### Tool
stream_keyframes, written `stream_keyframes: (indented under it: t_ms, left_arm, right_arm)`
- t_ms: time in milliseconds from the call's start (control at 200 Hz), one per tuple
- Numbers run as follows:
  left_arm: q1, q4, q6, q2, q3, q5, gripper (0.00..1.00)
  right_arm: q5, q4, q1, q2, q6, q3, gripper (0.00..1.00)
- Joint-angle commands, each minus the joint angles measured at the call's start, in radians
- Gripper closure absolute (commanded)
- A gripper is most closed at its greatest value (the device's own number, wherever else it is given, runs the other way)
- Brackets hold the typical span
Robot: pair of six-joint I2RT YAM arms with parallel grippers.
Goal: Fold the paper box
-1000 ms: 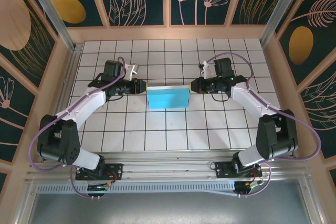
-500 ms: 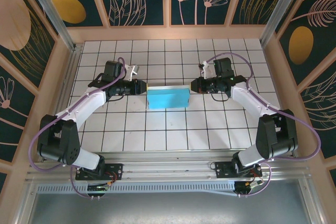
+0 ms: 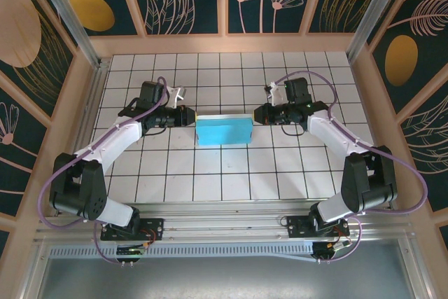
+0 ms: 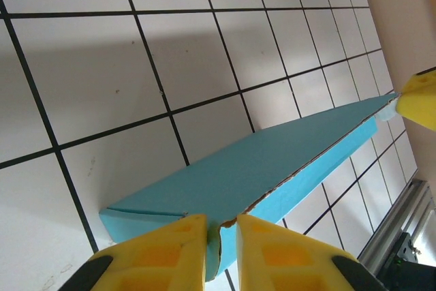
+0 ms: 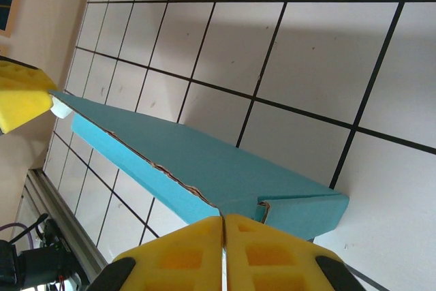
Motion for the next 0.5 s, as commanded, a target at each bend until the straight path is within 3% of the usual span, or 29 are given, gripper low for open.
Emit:
stream_keyframes:
  t_ms: [0,496]
  left_arm:
    - [-0.006,0.025,-0.037,-0.014,-0.016,0.036,0.82]
    - [-0.006,0.042,-0.065,-0.015,-0.059,0.038,0.83]
  right_arm:
    - [0.014,0.016,0.016,0.003,0.018,-0.018,0.90]
    - [0.022,0.031,0.022,-0.011,0.031,-0.043,0.90]
